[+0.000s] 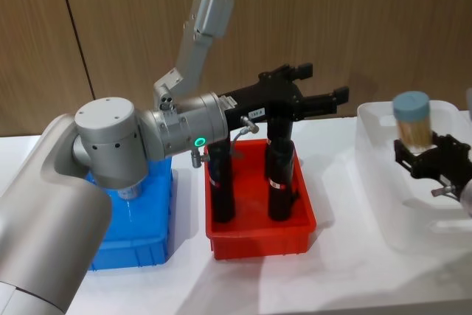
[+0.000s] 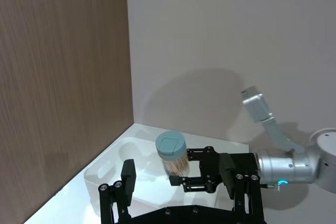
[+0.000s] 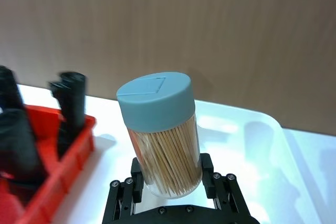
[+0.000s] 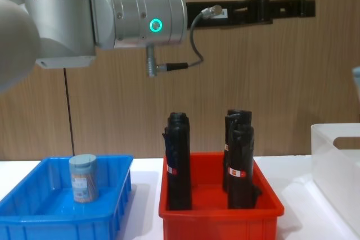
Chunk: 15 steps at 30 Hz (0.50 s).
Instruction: Pick the cotton swabs from the blue box and place them into the white box.
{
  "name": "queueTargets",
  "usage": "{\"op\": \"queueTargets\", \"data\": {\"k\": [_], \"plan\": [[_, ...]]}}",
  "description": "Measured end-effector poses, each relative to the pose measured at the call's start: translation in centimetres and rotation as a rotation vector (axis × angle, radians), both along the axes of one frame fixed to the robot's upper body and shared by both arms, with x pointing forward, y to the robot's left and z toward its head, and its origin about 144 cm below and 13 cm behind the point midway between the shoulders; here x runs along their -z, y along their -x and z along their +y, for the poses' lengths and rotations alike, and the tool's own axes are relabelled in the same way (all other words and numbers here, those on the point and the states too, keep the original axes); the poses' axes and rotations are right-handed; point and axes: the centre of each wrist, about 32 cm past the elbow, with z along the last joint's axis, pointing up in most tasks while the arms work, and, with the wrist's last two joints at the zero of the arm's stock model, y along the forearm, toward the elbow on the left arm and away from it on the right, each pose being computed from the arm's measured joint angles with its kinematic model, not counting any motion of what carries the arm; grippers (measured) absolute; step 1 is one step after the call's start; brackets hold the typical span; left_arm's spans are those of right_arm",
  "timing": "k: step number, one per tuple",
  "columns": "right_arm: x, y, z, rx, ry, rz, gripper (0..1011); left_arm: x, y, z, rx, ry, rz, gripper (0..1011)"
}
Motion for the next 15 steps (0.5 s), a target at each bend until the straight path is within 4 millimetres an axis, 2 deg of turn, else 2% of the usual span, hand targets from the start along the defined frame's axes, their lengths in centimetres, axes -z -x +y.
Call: {"op": "queueTargets", "data": {"k": [11,15], "plan": [[1.6,-2.4,-2.9,0.082,0.024,0.091,641,0.0,0.0,0.0,0.000,0.000,0.000,1004],[2.1,-3.2,-3.9,0.097,0.026,0.122,751,0.0,0.0,0.0,0.000,0.000,0.000,1004]]}}
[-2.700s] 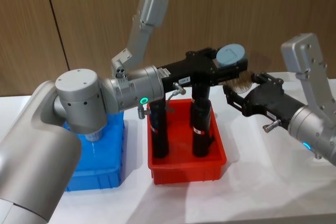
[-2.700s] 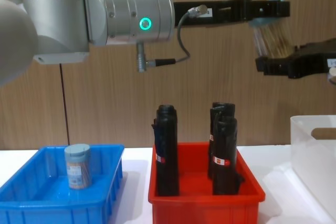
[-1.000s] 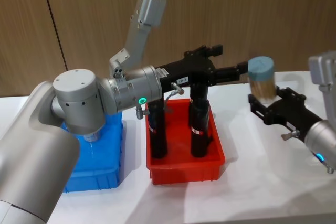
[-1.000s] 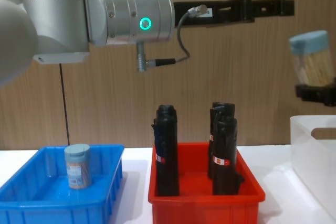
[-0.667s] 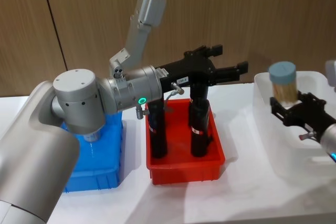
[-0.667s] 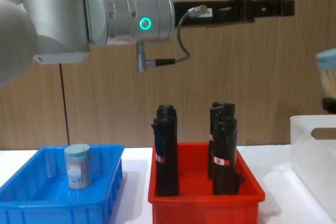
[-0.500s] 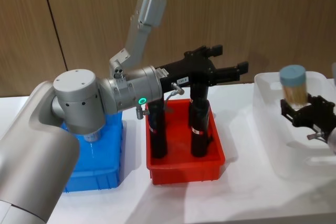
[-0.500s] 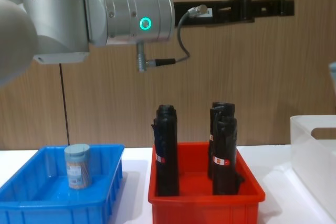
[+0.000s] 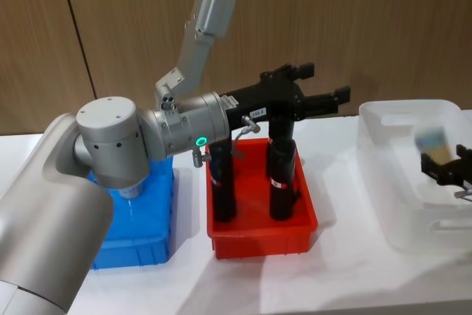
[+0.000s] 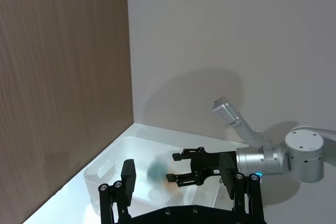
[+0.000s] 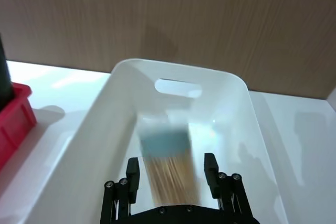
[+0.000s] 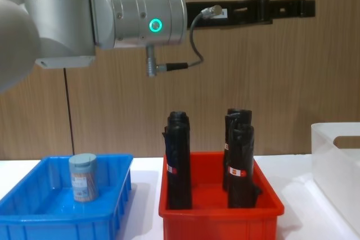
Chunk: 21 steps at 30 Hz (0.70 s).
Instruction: Pick the cotton swabs from the blue box and place them into the white box.
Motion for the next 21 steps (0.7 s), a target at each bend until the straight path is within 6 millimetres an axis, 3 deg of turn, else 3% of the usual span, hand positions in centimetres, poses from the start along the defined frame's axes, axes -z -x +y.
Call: {"op": "queueTargets", "data": {"k": [10,21], "plan": [[0.7,-0.9,-1.3,0.015,-0.006,0.030,1002,0.0,0.0,0.0,0.000,0.000,0.000,1004],[1.0,-1.2,-1.8,0.019,-0.010,0.040,1002,0.0,0.0,0.0,0.000,0.000,0.000,1004]]}}
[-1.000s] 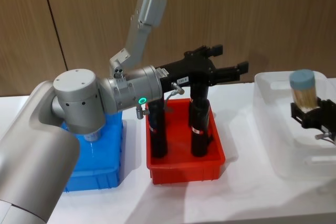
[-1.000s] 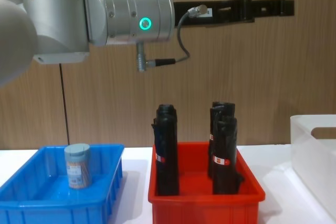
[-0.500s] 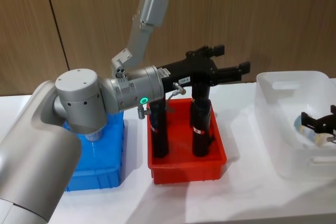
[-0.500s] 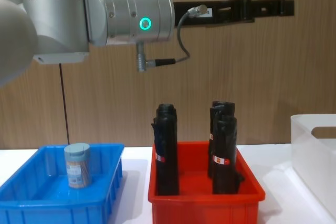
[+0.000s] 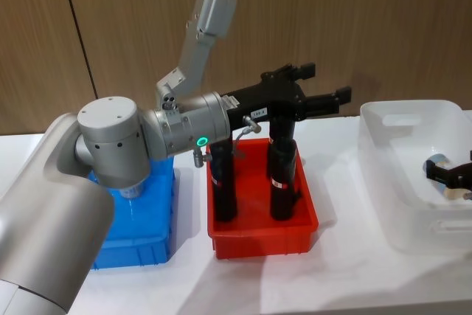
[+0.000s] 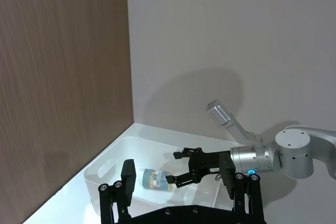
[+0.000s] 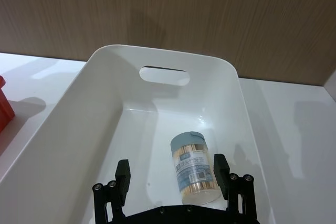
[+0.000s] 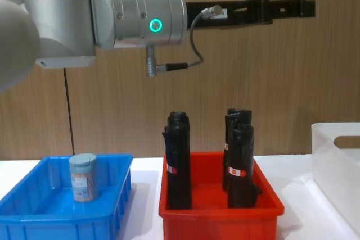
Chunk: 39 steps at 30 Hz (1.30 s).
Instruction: Pick the cotton swabs from the blue box and place them into the white box.
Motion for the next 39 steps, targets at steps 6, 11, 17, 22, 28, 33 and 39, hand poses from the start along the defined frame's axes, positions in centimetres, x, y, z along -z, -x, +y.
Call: {"op": "queueTargets", "data": {"k": [6,11,17,22,28,33,39], "plan": [[0.10,-0.10,-0.18,0.001,-0.001,0.003,1002,0.00,0.00,0.00,0.000,0.000,0.000,1004],[0.15,-0.13,-0.27,0.003,-0.001,0.005,1002,0.00,0.00,0.00,0.000,0.000,0.000,1004],[0.17,-0.17,-0.33,0.003,-0.002,0.006,1002,0.00,0.00,0.00,0.000,0.000,0.000,1004],[0.19,-0.19,-0.37,0.003,-0.003,0.007,1002,0.00,0.00,0.00,0.000,0.000,0.000,1004],[0.22,-0.19,-0.39,0.003,-0.003,0.007,1002,0.00,0.00,0.00,0.000,0.000,0.000,1004],[0.21,-0.20,-0.39,0.003,-0.003,0.007,1002,0.00,0.00,0.00,0.000,0.000,0.000,1004],[0.09,-0.18,-0.26,-0.001,-0.001,0.002,1002,0.00,0.00,0.00,0.000,0.000,0.000,1004]]}}
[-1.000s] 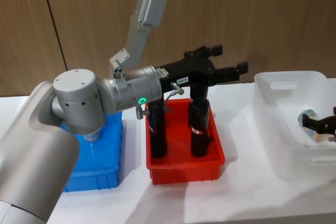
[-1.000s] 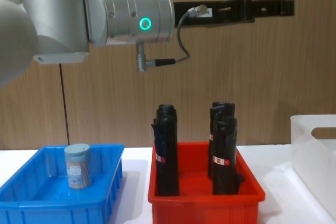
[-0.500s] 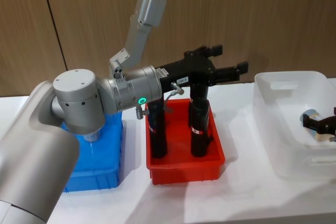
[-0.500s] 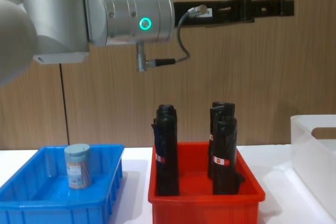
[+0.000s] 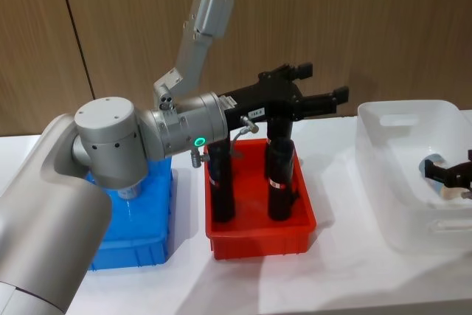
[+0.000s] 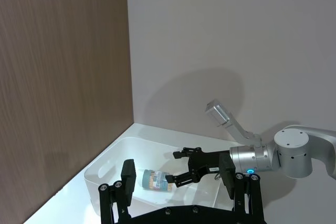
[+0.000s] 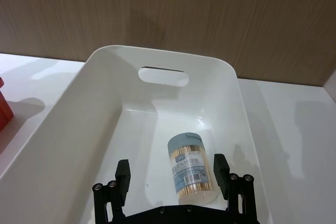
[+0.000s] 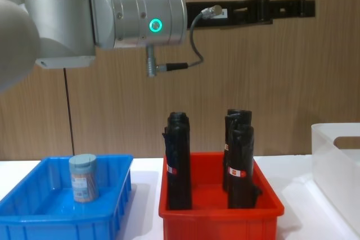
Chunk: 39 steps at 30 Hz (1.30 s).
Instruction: Pick the cotton swabs from the blue box and place them into the white box.
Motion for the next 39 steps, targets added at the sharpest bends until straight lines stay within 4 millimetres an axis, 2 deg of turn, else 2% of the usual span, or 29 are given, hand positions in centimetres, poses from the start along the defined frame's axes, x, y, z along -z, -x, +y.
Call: {"op": "queueTargets", "data": {"k": [39], "plan": [[-1.3,0.7,1.4,-0.003,0.015,-0.148,1002,0.0,0.0,0.0,0.000,0.000,0.000,1004]]}}
